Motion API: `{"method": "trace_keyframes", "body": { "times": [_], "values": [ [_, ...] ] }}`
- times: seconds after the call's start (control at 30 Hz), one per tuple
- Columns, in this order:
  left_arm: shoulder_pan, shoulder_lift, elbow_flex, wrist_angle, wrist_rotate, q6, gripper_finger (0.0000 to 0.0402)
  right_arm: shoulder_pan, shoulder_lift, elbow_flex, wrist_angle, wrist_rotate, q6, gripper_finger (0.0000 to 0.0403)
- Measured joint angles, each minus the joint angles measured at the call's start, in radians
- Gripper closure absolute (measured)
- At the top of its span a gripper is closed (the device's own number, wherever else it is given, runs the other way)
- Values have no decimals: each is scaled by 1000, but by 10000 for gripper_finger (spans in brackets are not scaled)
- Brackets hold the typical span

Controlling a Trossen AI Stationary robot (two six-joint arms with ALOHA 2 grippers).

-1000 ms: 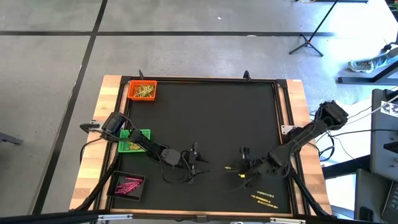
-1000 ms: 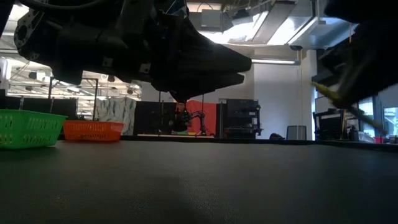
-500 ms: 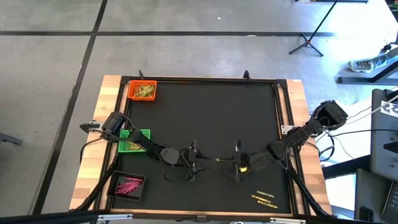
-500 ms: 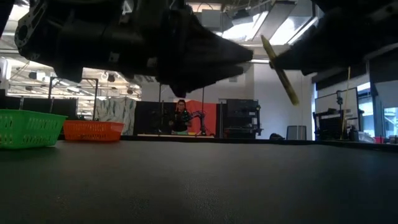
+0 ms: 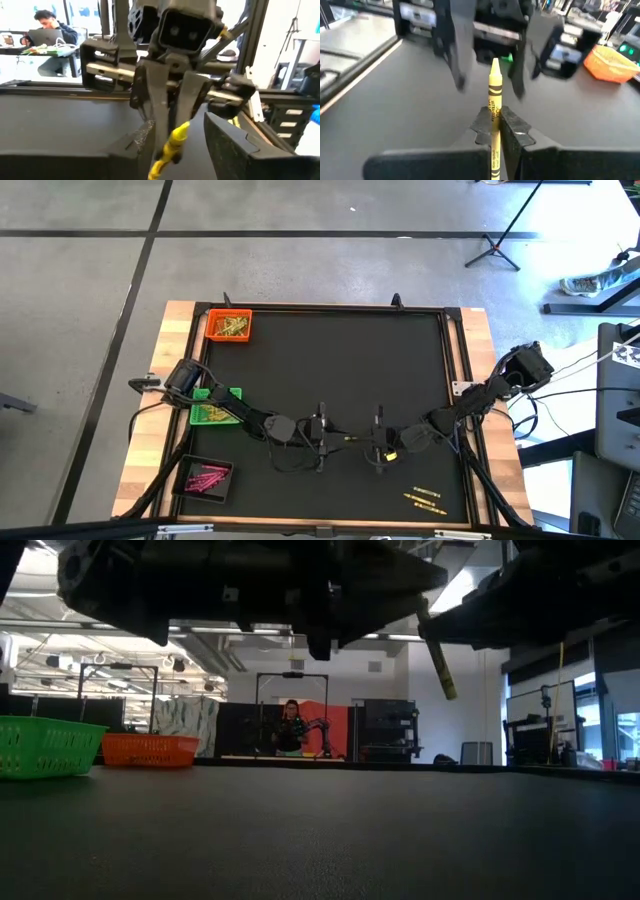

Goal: Sort crayons
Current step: Put the yellow crayon into the green bin

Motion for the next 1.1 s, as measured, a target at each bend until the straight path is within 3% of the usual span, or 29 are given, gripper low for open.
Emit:
{"method": "trace_keyframes", "body": {
  "times": [0.33,0.67,0.9,1.1],
  "values": [
    [-2,0,18,-50,-7,17,326,1,15,0,70,-5,-58,391],
    [-26,0,17,-33,-86,83,391,0,15,0,72,-5,0,381],
    [-27,-4,17,-50,-83,78,394,0,15,0,77,-5,10,312],
    [-33,-104,17,-288,-105,67,394,0,-19,1,40,-56,56,237]
  ]
}}
